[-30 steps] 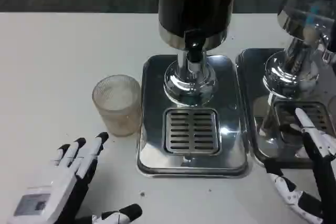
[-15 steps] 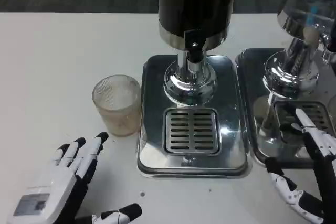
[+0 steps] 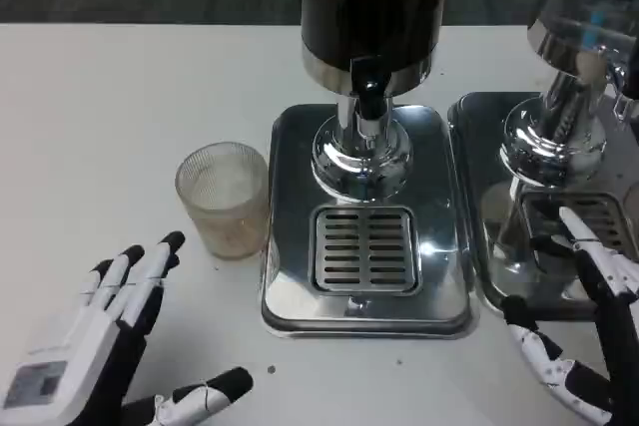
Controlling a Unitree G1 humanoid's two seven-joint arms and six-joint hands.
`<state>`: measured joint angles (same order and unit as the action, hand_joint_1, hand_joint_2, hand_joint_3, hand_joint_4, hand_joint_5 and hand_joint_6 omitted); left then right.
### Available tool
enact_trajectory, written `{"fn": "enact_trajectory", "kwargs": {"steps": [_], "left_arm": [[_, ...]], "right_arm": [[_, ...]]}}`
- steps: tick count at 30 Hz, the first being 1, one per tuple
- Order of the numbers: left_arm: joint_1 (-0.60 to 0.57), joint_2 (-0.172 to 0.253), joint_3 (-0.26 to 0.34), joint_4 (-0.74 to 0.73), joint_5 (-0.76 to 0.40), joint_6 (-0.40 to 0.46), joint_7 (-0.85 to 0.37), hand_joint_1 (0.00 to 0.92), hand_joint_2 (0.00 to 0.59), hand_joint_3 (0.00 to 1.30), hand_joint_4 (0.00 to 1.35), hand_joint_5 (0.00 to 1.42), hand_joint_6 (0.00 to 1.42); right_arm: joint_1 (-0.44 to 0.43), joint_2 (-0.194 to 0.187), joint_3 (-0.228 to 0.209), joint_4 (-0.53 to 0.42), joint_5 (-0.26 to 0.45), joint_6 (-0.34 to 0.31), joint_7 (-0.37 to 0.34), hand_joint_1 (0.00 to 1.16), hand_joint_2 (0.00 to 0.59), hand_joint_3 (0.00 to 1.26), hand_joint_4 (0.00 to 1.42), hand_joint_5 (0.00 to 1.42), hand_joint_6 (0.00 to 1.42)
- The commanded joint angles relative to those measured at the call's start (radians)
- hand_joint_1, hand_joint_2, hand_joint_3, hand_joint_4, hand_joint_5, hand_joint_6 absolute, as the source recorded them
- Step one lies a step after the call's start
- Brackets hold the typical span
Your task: Grasp the cup under the faucet to collect the drink, then remove the cup.
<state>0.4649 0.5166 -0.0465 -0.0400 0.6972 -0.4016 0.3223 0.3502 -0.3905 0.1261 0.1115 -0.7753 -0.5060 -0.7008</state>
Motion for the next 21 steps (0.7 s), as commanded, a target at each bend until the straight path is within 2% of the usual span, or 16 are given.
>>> {"fn": "enact_trajectory", "kwargs": {"steps": [1, 10, 15, 21], "left_arm": [[-0.042, -0.012, 0.025, 0.062, -0.065, -0.073, 0.039, 0.0, 0.055, 0.0, 0.0, 0.0, 0.0], [-0.163, -0.041, 0.058, 0.22, -0.166, -0.171, 0.067, 0.0, 0.041, 0.0, 0.0, 0.0, 0.0], [-0.276, -0.056, 0.066, 0.327, -0.214, -0.153, 0.045, 0.001, 0.031, 0.0, 0.0, 0.03, 0.01], [-0.413, -0.054, 0.062, 0.491, -0.245, -0.155, 0.027, 0.032, 0.026, 0.02, 0.0, 0.07, 0.05]], "right_arm": [[-0.004, 0.013, 0.003, -0.016, 0.001, 0.003, 0.006, 0.38, 0.374, 0.17, 0.37, 0.37, 0.43], [-0.002, 0.029, 0.005, -0.02, -0.003, 0.005, 0.009, 0.39, 0.382, 0.21, 0.37, 0.38, 0.44], [-0.016, 0.033, 0.012, -0.019, 0.0, 0.003, 0.02, 0.4, 0.382, 0.22, 0.38, 0.39, 0.45], [-0.038, 0.041, 0.024, -0.018, -0.002, 0.005, 0.032, 0.4, 0.382, 0.23, 0.39, 0.4, 0.45]]}}
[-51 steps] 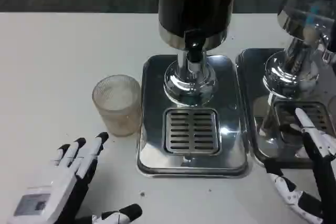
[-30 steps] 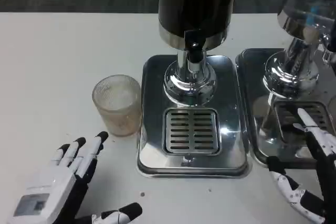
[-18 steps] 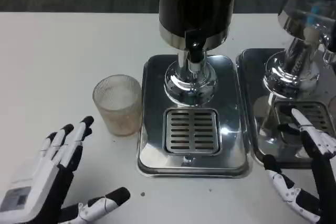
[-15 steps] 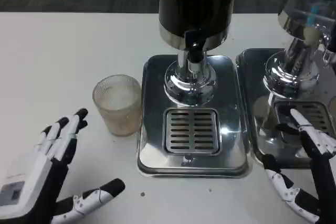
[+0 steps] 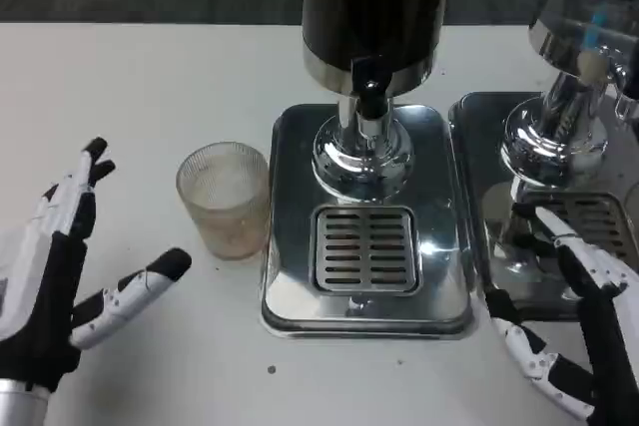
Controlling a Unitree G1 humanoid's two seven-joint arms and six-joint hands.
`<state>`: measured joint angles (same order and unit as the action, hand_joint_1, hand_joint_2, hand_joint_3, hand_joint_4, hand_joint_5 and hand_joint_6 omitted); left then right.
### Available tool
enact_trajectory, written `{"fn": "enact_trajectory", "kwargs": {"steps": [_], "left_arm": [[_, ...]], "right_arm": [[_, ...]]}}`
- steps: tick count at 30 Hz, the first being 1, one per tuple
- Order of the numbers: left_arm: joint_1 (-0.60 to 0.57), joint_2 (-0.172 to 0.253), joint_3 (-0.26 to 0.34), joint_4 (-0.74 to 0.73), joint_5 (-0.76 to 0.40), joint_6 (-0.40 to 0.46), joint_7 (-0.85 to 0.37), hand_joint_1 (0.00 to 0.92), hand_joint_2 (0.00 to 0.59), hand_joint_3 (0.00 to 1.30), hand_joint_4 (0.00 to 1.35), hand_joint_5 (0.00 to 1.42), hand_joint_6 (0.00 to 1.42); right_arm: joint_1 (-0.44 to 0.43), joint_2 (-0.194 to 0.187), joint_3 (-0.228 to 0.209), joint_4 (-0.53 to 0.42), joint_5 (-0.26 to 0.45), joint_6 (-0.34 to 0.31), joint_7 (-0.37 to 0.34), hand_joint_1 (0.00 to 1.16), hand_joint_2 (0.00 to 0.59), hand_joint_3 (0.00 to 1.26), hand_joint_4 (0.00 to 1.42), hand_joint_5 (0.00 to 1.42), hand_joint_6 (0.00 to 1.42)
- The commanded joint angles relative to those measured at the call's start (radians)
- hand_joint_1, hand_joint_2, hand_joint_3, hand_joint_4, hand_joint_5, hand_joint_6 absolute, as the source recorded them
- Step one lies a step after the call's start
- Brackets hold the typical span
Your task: Grasp the cup under the faucet to collect the drink, then remove the cup.
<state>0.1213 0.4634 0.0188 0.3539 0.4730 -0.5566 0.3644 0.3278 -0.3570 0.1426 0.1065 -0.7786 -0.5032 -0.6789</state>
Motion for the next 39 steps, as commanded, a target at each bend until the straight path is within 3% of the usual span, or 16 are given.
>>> {"fn": "enact_trajectory", "kwargs": {"steps": [1, 13, 39], "left_arm": [[-0.098, 0.003, -0.006, 0.137, -0.025, -0.003, -0.021, 0.04, 0.024, 0.03, 0.0, 0.07, 0.05], [-0.313, 0.037, -0.067, 0.43, -0.028, -0.06, -0.084, 0.085, 0.02, 0.06, 0.0, 0.08, 0.06], [-0.472, 0.076, -0.216, 0.572, 0.038, -0.06, -0.096, 0.132, 0.015, 0.06, 0.0, 0.09, 0.07]], "right_arm": [[-0.019, 0.01, 0.01, -0.012, 0.0, 0.003, 0.011, 0.4, 0.382, 0.23, 0.39, 0.4, 0.45], [-0.039, 0.039, 0.039, -0.011, -0.022, 0.014, 0.007, 0.4, 0.382, 0.28, 0.41, 0.42, 0.45], [-0.048, 0.062, 0.069, -0.018, -0.039, 0.022, 0.0, 0.4, 0.382, 0.32, 0.42, 0.43, 0.46]]}}
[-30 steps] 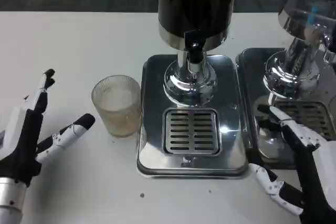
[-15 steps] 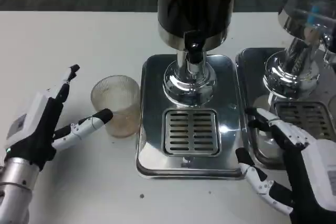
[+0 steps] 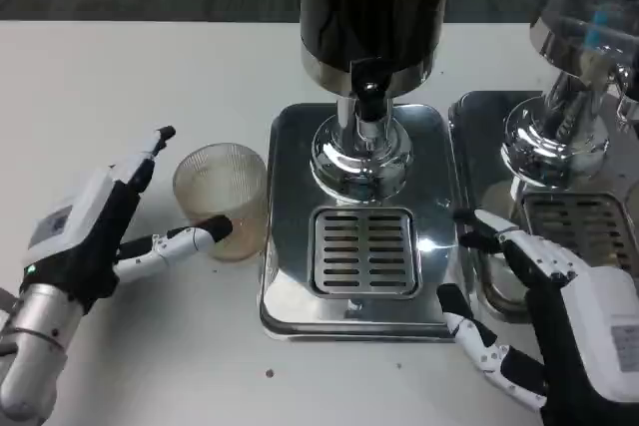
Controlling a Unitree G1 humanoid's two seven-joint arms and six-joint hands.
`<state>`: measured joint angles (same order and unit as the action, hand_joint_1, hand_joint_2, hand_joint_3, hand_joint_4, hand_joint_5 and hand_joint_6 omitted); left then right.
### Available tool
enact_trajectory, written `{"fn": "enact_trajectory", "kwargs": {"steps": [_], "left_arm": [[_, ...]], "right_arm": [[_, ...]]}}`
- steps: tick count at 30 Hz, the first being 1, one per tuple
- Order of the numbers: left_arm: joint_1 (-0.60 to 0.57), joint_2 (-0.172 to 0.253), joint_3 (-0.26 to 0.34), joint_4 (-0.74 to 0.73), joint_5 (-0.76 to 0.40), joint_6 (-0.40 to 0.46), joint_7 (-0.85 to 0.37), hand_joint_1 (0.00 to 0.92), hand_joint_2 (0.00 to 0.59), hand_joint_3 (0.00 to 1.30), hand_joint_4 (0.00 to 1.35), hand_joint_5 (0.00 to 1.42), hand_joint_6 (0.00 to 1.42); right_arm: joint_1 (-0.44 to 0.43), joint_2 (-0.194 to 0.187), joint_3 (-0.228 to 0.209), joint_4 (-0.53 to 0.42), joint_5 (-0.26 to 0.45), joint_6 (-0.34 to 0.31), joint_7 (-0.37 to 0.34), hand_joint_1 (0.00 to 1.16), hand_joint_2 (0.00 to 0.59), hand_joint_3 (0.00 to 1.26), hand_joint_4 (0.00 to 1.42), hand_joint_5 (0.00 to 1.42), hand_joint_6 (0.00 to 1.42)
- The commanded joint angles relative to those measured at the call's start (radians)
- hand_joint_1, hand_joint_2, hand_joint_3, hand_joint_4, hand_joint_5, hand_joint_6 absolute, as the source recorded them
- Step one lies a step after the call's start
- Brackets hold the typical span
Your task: Grasp the cup under the faucet to collect the drink, then remove the cup.
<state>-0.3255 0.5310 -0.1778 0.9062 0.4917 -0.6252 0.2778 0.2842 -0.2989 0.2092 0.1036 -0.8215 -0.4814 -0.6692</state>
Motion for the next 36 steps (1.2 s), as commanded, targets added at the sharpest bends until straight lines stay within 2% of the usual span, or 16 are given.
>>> {"fn": "enact_trajectory", "kwargs": {"steps": [1, 25, 36], "left_arm": [[-0.029, 0.008, -0.024, 0.023, 0.023, 0.007, -0.006, 0.132, 0.015, 0.06, 0.0, 0.09, 0.07], [-0.139, -0.055, -0.096, 0.178, 0.04, -0.004, 0.008, 0.147, 0.026, 0.06, 0.0, 0.1, 0.07], [-0.165, -0.081, -0.125, 0.226, 0.048, -0.017, 0.06, 0.144, 0.032, 0.06, 0.0, 0.1, 0.07]], "right_arm": [[-0.004, 0.004, 0.003, -0.015, 0.003, -0.001, -0.009, 0.4, 0.382, 0.32, 0.42, 0.43, 0.46], [0.022, 0.008, 0.0, -0.053, 0.037, -0.013, 0.01, 0.4, 0.385, 0.34, 0.43, 0.45, 0.49], [0.034, 0.006, -0.005, -0.064, 0.049, -0.012, 0.03, 0.4, 0.389, 0.35, 0.44, 0.46, 0.51]]}}
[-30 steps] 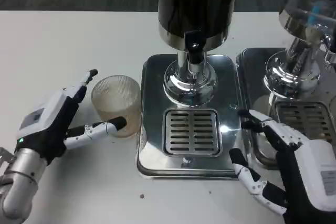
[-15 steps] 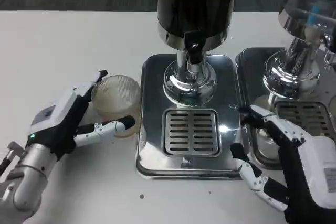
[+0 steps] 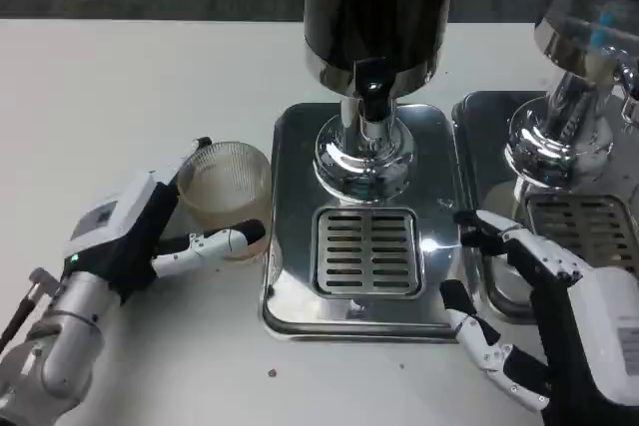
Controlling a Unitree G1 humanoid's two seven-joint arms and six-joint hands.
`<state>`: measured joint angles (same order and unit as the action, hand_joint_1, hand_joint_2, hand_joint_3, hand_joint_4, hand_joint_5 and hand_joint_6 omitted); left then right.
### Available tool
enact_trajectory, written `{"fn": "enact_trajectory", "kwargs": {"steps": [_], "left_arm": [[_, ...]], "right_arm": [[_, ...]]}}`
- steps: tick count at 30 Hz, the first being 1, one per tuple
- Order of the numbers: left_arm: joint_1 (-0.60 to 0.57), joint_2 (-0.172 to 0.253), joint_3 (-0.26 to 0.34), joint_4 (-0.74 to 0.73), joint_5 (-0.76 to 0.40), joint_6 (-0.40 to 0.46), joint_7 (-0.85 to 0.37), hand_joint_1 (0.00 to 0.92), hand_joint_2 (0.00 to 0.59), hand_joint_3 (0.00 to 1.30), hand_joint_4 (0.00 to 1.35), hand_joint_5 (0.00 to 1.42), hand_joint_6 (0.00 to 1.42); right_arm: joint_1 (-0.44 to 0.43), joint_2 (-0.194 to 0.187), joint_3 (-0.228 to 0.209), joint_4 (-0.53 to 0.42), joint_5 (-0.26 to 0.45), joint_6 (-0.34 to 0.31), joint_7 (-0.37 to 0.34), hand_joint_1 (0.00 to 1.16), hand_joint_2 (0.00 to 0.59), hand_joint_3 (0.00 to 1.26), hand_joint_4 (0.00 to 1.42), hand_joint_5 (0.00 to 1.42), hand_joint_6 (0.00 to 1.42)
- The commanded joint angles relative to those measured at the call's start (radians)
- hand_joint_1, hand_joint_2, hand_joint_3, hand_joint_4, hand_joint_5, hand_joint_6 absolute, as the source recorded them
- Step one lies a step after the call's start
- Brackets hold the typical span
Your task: Grasp the cup under the faucet to collect the drink, then remove the cup.
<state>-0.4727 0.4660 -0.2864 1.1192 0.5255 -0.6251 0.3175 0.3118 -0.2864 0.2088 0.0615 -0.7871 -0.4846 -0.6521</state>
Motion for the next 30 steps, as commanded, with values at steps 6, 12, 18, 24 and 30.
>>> {"fn": "enact_trajectory", "kwargs": {"steps": [6, 12, 18, 24, 30], "left_arm": [[-0.019, -0.024, -0.022, 0.024, 0.008, -0.033, 0.024, 0.145, 0.036, 0.06, 0.0, 0.11, 0.08], [-0.016, -0.032, -0.023, 0.031, 0.004, -0.051, 0.025, 0.148, 0.039, 0.04, 0.0, 0.12, 0.09], [-0.005, -0.028, -0.022, 0.026, 0.004, -0.06, 0.029, 0.148, 0.043, 0.02, 0.0, 0.13, 0.09], [0.007, -0.015, -0.018, 0.017, 0.004, -0.068, 0.036, 0.148, 0.045, 0.02, 0.0, 0.12, 0.09], [0.015, -0.008, -0.01, 0.017, -0.004, -0.074, 0.033, 0.135, 0.048, 0.05, 0.0, 0.13, 0.1]], "right_arm": [[0.009, -0.005, -0.006, -0.017, 0.027, -0.009, 0.02, 0.4, 0.389, 0.35, 0.44, 0.46, 0.51], [0.016, -0.004, -0.005, -0.021, 0.028, -0.006, 0.023, 0.4, 0.389, 0.35, 0.44, 0.46, 0.51], [0.02, -0.004, -0.006, -0.024, 0.028, -0.004, 0.024, 0.4, 0.389, 0.36, 0.44, 0.47, 0.49], [0.013, -0.005, -0.004, -0.017, 0.03, -0.007, 0.026, 0.4, 0.392, 0.36, 0.44, 0.47, 0.49], [0.003, -0.005, -0.004, -0.006, 0.041, -0.011, 0.033, 0.4, 0.395, 0.36, 0.44, 0.47, 0.49]]}}
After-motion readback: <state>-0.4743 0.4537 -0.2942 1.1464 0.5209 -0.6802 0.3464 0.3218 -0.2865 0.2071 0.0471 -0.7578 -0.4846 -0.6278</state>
